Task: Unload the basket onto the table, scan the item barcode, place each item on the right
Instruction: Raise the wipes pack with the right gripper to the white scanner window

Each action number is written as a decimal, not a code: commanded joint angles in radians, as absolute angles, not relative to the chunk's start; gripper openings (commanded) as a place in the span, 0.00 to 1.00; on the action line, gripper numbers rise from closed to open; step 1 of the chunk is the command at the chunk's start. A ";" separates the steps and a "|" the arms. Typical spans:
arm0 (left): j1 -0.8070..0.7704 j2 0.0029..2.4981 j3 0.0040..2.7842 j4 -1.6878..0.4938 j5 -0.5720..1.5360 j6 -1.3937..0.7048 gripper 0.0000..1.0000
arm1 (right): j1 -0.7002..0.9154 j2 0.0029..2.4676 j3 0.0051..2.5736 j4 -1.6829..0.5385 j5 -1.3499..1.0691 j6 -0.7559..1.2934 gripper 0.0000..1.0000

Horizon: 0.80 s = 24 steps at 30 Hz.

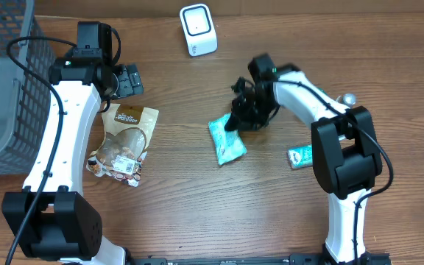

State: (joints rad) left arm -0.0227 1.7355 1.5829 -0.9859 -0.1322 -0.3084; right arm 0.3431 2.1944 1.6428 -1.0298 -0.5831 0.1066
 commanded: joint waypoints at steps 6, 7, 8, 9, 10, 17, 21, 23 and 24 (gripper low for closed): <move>-0.027 1.736 1.589 -0.987 -0.145 -0.318 1.00 | 0.456 2.093 2.154 -1.329 -0.219 -0.174 0.04; -0.027 1.736 1.589 -0.987 -0.145 -0.318 1.00 | 0.480 2.093 2.211 -1.348 -0.150 -0.222 0.04; -0.027 1.736 1.589 -0.987 -0.145 -0.318 0.99 | 0.500 2.093 2.254 -1.349 -0.087 -0.255 0.04; -0.027 1.736 1.589 -0.987 -0.145 -0.318 1.00 | 0.520 2.093 2.294 -1.346 -0.032 -0.286 0.04; -0.027 1.736 1.589 -0.987 -0.145 -0.318 1.00 | 0.540 2.093 2.334 -1.330 0.019 -0.327 0.04; -0.027 1.736 1.589 -0.987 -0.145 -0.318 1.00 | 0.625 2.095 2.382 -1.024 0.237 -0.658 0.04; -0.027 1.736 1.589 -0.987 -0.145 -0.318 1.00 | 0.634 2.101 2.382 -0.826 0.246 -0.716 0.04; -0.027 1.736 1.589 -0.987 -0.145 -0.318 1.00 | 0.633 2.104 2.382 -0.733 0.246 -0.716 0.04; -0.027 1.736 1.589 -0.987 -0.145 -0.318 1.00 | 0.630 2.106 2.381 -0.697 0.246 -0.716 0.04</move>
State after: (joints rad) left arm -0.0227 1.7355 1.5829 -0.9882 -0.1326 -0.3084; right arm 0.6353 2.1143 2.3650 -0.7509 0.1993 -0.6525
